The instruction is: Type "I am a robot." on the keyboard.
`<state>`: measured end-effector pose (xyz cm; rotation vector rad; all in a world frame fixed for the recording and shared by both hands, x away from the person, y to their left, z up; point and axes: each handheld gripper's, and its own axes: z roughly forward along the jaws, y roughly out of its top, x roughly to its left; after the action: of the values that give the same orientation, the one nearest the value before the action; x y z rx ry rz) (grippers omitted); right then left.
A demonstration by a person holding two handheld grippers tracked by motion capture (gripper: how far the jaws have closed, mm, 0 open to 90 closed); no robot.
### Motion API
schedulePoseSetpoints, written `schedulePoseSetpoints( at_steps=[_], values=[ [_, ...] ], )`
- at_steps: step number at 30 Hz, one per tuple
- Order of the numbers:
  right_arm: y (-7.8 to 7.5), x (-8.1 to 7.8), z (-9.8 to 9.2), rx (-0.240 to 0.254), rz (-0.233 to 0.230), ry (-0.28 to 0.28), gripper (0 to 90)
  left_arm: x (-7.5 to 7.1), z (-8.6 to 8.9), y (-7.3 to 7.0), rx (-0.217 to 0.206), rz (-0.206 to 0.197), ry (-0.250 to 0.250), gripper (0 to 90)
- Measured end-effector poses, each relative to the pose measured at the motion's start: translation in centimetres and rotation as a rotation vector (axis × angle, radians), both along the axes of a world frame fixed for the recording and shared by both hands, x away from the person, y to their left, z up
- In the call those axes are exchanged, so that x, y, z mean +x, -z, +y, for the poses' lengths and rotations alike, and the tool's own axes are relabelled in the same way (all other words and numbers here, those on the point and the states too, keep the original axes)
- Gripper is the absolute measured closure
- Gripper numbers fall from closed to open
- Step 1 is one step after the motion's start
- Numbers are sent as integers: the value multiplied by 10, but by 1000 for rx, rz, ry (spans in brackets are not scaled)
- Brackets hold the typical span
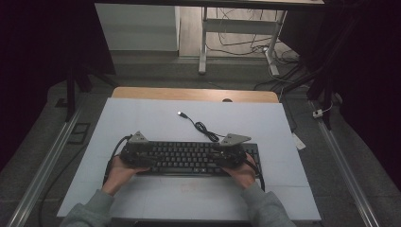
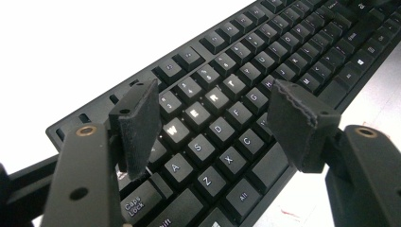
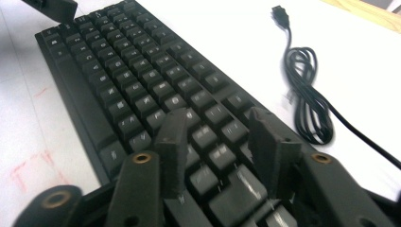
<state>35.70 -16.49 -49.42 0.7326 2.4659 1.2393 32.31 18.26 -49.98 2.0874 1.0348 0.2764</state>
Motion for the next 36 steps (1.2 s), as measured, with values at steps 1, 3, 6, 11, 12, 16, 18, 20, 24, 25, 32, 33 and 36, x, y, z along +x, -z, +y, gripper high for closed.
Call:
schedulePoseSetpoints(
  at_steps=[1, 3, 6, 11, 12, 16, 18, 20, 24, 25, 32, 33, 36],
  values=[
    [0, -2, -4, 0, -3, 2, 549, 0, 0, 0, -1, 0, 0, 351],
    [0, -4, -10, 1, -5, 9, 530, 0, 1, 0, -2, -1, -2, 351],
    [-1, -8, -21, 13, -6, 18, 515, 0, 1, -1, -2, -2, -2, 351],
    [0, -13, -33, 23, -7, 24, 505, 0, 2, 0, -2, -2, -2, 351],
    [1, -13, -34, 21, -9, 22, 504, 0, 2, 0, -5, -2, -5, 351],
    [1, -15, -35, 24, -12, 20, 501, 0, 2, -1, -6, -5, -5, 352],
    [1, -15, -35, 25, -14, 17, 500, 0, 2, 0, -7, -4, -7, 352],
    [1, -15, -34, 23, -15, 17, 500, 0, 2, 0, -7, -5, -9, 352],
    [2, -15, -33, 14, -14, 13, 499, 0, 3, -1, -9, -9, -10, 352],
    [1, -15, -33, 8, -15, 15, 499, 0, 3, -1, -13, -10, -12, 352],
    [1, -14, -33, 7, -18, 16, 498, -1, 1, -2, -19, -15, -8, 354],
    [1, -14, -33, 7, -17, 16, 498, -1, 0, -3, -20, -17, -5, 355],
    [1, -14, -32, 6, -17, 14, 497, -3, -2, -4, -25, -24, 9, 374]
  ],
)
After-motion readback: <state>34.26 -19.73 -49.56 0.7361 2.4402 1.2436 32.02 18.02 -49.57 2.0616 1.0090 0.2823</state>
